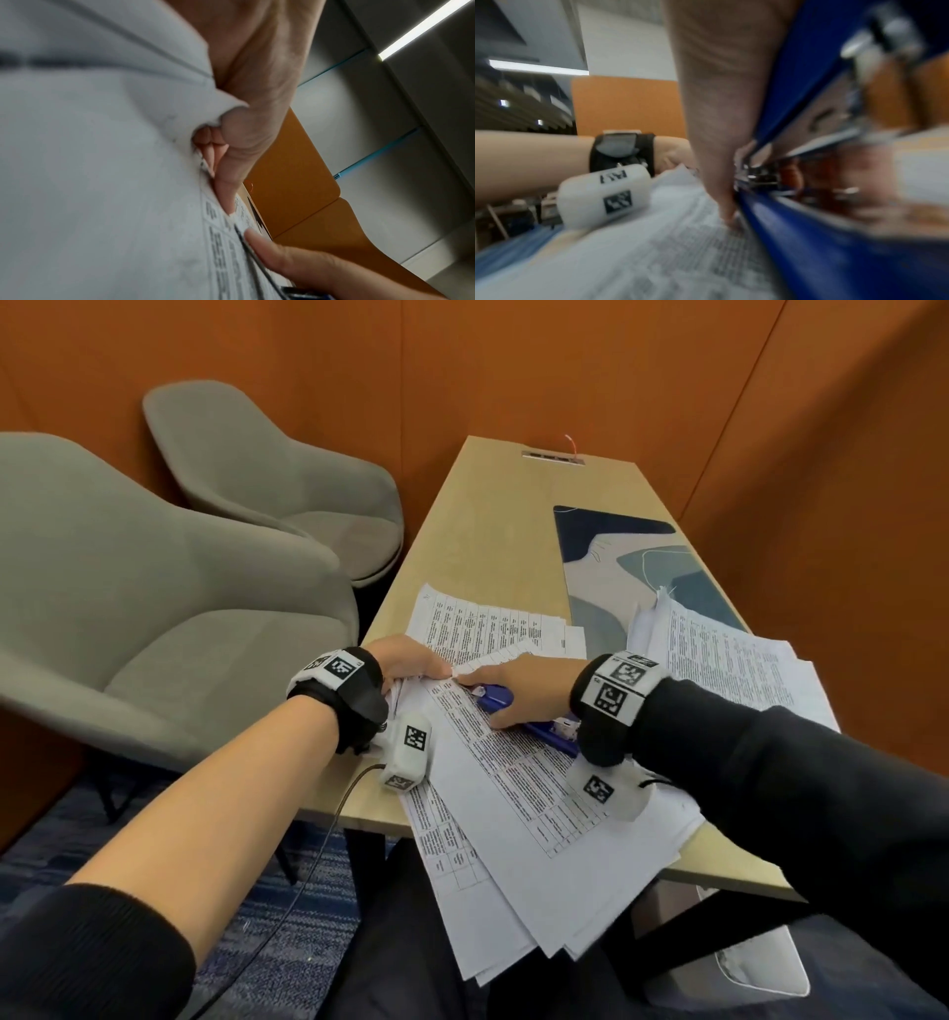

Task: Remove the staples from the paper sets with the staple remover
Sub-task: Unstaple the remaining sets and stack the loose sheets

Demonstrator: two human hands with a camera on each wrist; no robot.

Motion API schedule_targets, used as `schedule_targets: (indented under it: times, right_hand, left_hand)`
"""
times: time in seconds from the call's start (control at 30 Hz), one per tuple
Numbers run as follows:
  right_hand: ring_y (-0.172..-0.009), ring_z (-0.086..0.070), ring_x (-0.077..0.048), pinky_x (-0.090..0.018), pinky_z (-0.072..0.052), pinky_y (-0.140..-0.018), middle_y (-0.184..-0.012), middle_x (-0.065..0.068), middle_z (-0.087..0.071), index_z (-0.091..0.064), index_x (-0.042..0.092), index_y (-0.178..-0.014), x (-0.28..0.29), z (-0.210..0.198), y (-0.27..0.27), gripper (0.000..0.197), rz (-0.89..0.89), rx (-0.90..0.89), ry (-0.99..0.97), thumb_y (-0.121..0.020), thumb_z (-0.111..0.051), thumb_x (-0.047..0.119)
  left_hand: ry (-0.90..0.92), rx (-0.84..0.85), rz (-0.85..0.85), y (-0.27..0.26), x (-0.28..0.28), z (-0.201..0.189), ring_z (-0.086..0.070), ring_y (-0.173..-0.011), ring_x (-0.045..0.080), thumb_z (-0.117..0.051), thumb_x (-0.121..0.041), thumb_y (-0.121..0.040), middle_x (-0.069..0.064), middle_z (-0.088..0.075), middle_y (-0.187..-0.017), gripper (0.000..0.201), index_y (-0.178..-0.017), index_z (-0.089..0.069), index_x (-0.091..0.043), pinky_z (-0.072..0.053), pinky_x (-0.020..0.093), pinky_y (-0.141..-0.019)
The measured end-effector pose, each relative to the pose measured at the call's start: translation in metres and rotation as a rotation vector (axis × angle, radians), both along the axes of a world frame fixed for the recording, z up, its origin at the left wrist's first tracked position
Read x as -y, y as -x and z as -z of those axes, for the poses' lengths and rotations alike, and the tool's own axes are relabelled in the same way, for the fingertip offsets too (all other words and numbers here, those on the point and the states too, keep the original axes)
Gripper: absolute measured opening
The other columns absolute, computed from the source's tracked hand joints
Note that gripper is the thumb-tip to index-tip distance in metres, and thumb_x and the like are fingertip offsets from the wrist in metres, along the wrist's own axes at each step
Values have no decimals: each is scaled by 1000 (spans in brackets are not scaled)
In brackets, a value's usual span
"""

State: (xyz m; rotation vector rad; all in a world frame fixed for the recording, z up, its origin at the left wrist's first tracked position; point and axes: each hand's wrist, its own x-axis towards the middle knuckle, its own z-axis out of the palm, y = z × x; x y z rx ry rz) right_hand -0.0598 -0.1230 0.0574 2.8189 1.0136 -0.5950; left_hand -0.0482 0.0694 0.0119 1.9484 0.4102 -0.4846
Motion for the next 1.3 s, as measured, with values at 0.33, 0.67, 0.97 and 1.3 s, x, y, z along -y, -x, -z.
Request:
schedule_targets:
  times: [0.33, 0.67, 0.97, 1.3]
  right_hand:
    - [-101, -54, -17, -32, -47, -92, -145, -2, -45, -25, 47, -149, 20, 13, -16, 71, 33, -72, -32, -89, -63, 47]
    - [-100, -54, -18, -28, -43, -85, -129, 1, -55, -24, 34, -153, 7, 19, -13, 68, -8, -2, -55, -94, -59, 37]
    - [-118, -54, -19, -26, -40, -99, -140, 3, -50, -35, 41, -147, -2, 11, -22, 62, 103, -217, -166, -91, -62, 42]
    - [-60, -60, -30, -35, -54, -56, -77, -18, -60, -42, 27, -139, 7, 24, -12, 43, 463, -812, -606, -98, -54, 19]
  left_hand:
    - [-22, 72, 61, -1, 0, 0, -67, -92, 23, -72, -17, -84, 7, -71, -101, 23, -107, -70, -10, -53, 37, -91]
    - [-18, 72, 75, -7, -1, 4, -68, -100, 28, -75, -8, -80, 12, -72, -103, 27, -107, -72, -8, -53, 41, -94]
    - [13, 131, 81, -4, 0, 8, -65, -80, 21, -74, -8, -82, 9, -71, -91, 26, -107, -71, -8, -56, 32, -78]
    - [14, 179, 108, 0, -1, 8, -65, -76, 16, -70, -6, -84, 8, -71, -94, 27, -111, -70, -10, -54, 19, -63]
